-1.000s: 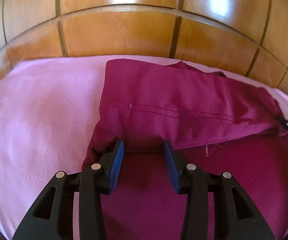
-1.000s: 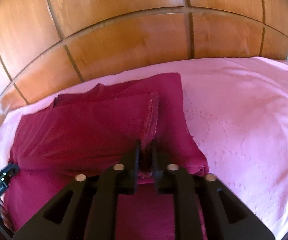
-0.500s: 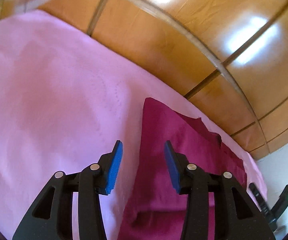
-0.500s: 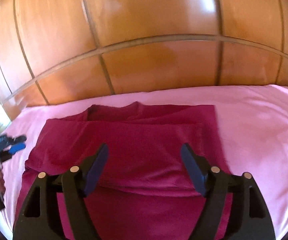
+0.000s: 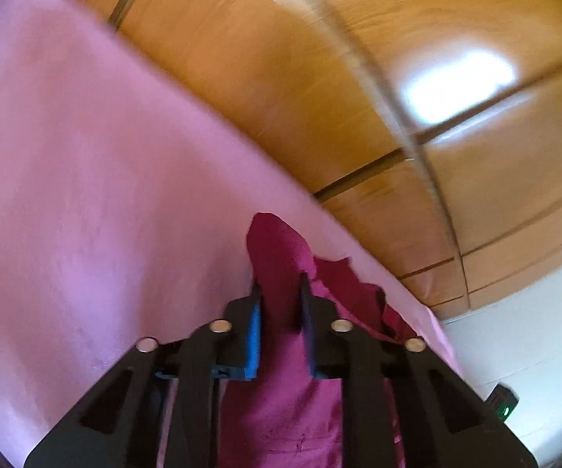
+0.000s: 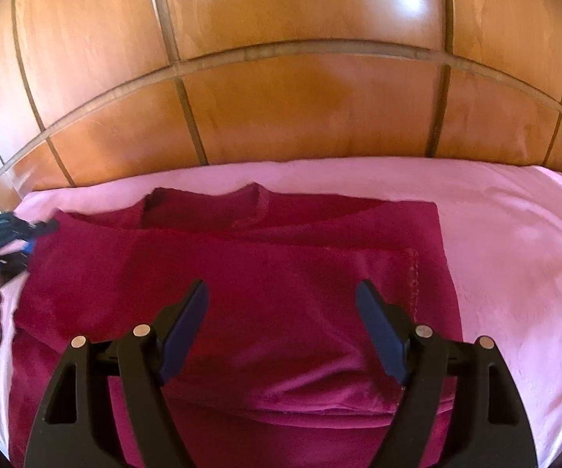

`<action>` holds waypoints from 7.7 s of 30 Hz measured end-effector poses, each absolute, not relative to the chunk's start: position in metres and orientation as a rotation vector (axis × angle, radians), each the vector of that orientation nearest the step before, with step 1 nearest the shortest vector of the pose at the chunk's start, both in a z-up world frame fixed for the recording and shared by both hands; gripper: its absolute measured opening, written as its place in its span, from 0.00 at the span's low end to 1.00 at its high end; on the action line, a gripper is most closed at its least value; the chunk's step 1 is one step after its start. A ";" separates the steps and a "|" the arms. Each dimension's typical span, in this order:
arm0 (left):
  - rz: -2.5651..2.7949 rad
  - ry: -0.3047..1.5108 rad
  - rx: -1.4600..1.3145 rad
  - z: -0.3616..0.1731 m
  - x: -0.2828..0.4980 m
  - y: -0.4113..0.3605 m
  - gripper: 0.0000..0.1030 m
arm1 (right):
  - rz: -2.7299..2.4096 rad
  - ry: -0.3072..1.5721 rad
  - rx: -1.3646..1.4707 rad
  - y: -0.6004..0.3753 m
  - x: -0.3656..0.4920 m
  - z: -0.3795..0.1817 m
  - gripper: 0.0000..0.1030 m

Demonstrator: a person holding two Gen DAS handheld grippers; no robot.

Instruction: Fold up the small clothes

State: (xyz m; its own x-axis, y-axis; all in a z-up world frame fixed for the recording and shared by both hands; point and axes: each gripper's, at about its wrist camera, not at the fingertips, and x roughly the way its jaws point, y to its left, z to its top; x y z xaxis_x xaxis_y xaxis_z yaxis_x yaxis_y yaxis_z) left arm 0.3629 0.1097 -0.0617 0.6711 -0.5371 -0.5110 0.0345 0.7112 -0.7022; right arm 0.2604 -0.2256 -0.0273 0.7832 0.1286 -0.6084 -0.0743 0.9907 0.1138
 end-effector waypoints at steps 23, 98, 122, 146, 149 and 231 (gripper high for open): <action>-0.122 0.788 -0.077 -0.086 0.268 0.022 0.18 | 0.026 0.685 -0.013 -0.211 0.274 -0.055 0.85; -0.029 0.681 -0.040 -0.073 0.163 0.024 0.62 | 0.096 0.733 -0.007 -0.238 0.171 -0.052 0.98; -0.125 0.872 -0.173 -0.106 0.053 0.079 0.58 | 0.213 0.895 0.100 -0.319 0.021 -0.081 0.68; -0.469 0.811 -0.593 -0.063 0.126 0.099 0.08 | 0.396 0.838 0.474 -0.332 0.102 -0.039 0.09; -0.429 0.835 -0.610 -0.070 0.159 0.104 0.08 | 0.350 0.851 0.498 -0.340 0.127 -0.046 0.09; -0.449 0.628 -0.363 -0.008 0.087 0.116 0.07 | 0.308 0.605 0.162 -0.348 0.045 0.043 0.06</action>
